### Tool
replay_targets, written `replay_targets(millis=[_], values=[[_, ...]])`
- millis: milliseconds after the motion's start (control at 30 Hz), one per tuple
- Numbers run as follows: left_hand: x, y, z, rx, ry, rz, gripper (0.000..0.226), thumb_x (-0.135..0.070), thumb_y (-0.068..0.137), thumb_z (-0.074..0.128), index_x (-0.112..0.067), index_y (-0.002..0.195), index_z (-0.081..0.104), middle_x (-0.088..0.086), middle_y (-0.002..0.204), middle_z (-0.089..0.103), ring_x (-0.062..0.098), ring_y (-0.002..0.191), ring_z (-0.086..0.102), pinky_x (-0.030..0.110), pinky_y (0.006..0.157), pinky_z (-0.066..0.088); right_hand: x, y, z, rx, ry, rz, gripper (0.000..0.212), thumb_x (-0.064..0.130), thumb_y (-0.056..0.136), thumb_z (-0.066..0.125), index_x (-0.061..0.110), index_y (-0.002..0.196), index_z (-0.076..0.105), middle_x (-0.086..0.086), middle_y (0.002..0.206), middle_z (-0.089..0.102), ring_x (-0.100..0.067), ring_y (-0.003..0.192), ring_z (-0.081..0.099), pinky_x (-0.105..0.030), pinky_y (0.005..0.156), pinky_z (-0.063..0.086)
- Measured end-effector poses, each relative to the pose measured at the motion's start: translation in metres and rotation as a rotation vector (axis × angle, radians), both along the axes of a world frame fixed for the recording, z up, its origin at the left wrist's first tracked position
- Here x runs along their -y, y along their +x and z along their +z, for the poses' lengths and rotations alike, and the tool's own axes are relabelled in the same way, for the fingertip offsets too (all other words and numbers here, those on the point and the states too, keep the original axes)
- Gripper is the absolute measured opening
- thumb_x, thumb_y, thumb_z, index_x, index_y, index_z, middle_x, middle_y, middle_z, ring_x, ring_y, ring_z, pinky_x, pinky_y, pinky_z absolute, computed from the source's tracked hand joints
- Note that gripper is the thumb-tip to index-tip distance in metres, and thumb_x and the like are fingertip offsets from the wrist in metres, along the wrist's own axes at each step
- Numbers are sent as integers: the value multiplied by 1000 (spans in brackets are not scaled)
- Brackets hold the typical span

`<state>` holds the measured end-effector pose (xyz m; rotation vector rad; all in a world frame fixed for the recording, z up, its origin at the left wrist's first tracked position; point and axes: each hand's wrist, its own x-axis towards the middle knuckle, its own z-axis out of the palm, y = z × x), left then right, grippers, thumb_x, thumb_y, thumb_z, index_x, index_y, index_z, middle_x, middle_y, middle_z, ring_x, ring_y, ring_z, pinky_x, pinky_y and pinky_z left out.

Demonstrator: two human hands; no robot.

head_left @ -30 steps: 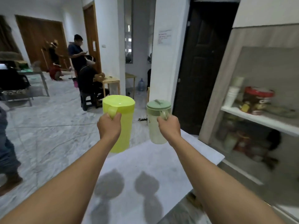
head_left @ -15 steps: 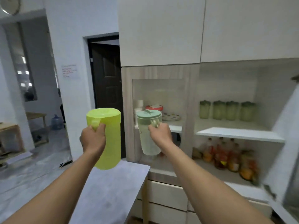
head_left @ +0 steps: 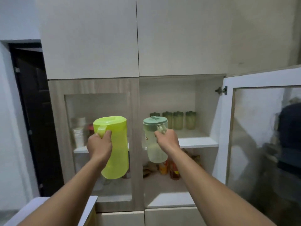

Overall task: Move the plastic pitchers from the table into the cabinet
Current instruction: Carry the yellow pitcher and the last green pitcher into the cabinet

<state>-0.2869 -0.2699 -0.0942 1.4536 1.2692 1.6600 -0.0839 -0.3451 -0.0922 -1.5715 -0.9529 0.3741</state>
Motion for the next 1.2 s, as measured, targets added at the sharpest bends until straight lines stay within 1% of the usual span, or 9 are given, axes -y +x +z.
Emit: replay_targets(millis=[133, 200, 300, 367, 500, 667, 867, 1033, 1200], values=[[-5, 68, 4, -21, 32, -35, 36, -24, 90, 59, 4, 69, 61, 8, 58, 53, 25, 63, 49, 38, 60, 37, 1, 62, -1, 9, 13, -48, 14, 23, 91, 59, 11, 88, 66, -3, 75, 63, -16, 66, 57, -28, 54, 39], [-4, 87, 6, -32, 38, -46, 34, -22, 90, 59, -1, 64, 58, 6, 56, 50, 24, 61, 46, 37, 54, 33, 2, 79, -2, 2, 14, -56, 14, 23, 92, 59, 11, 88, 66, -4, 76, 63, -16, 66, 57, -28, 55, 40], [-15, 127, 2, -34, 22, -72, 33, -22, 92, 59, -1, 66, 58, 5, 56, 50, 23, 56, 46, 27, 49, 33, -6, 115, -10, -22, -6, -85, 13, 22, 92, 58, 12, 84, 63, -4, 73, 60, -16, 63, 54, -28, 56, 40], [-24, 151, 1, -21, 6, -109, 35, -24, 92, 59, 4, 73, 63, 6, 59, 54, 19, 54, 46, 27, 49, 34, -14, 137, -14, -46, 0, -102, 14, 22, 91, 58, 11, 84, 64, -4, 71, 60, -17, 63, 54, -30, 58, 43], [-55, 193, -1, 9, -16, -160, 40, -28, 91, 59, 10, 78, 63, 11, 63, 56, 24, 55, 48, 32, 52, 37, -37, 173, -22, -63, -2, -136, 15, 22, 90, 59, 10, 88, 66, -4, 72, 61, -17, 65, 57, -31, 60, 46], [-94, 236, -6, 31, -26, -207, 36, -28, 92, 59, 6, 82, 66, 4, 60, 54, 17, 53, 47, 28, 49, 36, -73, 207, -27, -66, 8, -172, 13, 22, 91, 58, 13, 88, 66, -3, 76, 64, -17, 67, 59, -30, 58, 45], [-158, 277, -2, 30, -25, -240, 38, -33, 88, 60, 4, 80, 65, 11, 68, 62, 25, 64, 57, 40, 65, 51, -125, 242, -26, -89, 7, -201, 11, 20, 88, 58, 15, 80, 63, -3, 71, 61, -18, 62, 53, -30, 54, 40], [-210, 314, -1, -7, -16, -257, 40, -33, 89, 59, 6, 81, 63, 14, 70, 61, 27, 64, 55, 35, 56, 40, -175, 270, -24, -107, 29, -224, 11, 17, 90, 58, 12, 83, 65, -3, 71, 60, -17, 62, 53, -32, 58, 42], [-247, 345, -10, -28, -36, -264, 38, -29, 90, 58, 7, 78, 62, 8, 60, 54, 26, 58, 50, 34, 56, 36, -218, 301, -31, -146, 34, -237, 11, 19, 92, 60, 12, 88, 67, -3, 75, 64, -17, 68, 58, -33, 63, 47]])
